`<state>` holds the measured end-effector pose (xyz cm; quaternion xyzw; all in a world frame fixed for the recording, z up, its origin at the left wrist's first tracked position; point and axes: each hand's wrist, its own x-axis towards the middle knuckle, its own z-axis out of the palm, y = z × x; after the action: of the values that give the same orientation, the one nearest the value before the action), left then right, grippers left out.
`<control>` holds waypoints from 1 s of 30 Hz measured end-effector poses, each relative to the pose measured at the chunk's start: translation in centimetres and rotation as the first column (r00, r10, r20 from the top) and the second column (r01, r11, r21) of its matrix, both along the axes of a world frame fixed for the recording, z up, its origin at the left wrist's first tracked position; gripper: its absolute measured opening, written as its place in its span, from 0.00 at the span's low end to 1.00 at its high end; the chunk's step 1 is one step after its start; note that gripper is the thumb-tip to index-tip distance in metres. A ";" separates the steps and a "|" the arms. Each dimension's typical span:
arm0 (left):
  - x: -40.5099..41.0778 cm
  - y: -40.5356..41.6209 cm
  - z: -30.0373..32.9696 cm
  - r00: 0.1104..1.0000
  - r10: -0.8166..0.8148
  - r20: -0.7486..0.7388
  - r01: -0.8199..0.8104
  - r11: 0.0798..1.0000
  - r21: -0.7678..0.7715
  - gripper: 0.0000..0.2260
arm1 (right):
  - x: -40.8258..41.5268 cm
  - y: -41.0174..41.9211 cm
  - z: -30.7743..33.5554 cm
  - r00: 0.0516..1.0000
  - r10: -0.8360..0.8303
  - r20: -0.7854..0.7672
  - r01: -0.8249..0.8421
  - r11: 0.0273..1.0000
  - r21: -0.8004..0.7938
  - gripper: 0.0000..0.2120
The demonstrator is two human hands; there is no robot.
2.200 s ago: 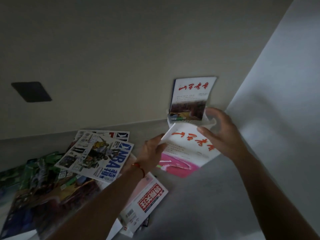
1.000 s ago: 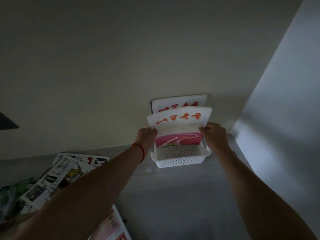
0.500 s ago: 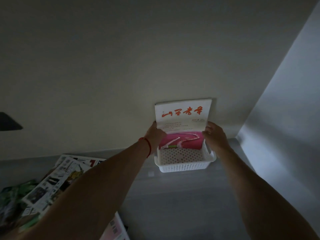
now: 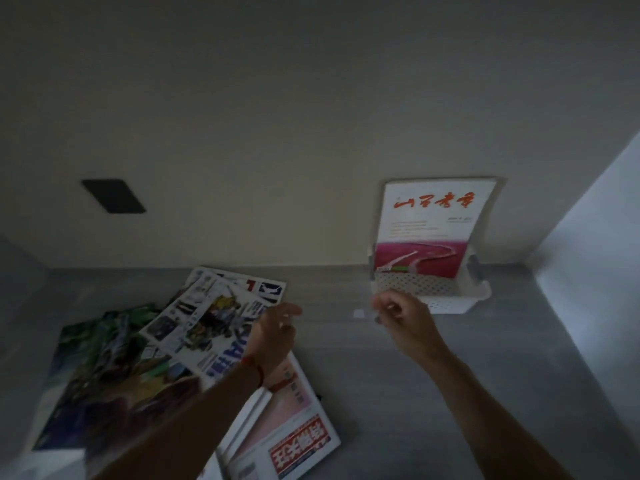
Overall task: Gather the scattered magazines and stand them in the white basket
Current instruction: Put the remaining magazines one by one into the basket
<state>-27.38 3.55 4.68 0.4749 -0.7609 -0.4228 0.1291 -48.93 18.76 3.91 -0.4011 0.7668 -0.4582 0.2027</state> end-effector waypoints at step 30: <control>23.0 -5.8 -7.7 0.698 -0.495 0.517 0.558 0.829 0.040 0.32 | 23.9 -16.2 -6.5 0.718 -0.480 0.504 0.160 0.818 0.552 0.16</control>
<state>-4.41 -2.27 -3.01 0.3221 -0.8949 -0.2555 -0.1737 -25.06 2.59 -2.54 -0.0211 0.8018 -0.3928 0.4498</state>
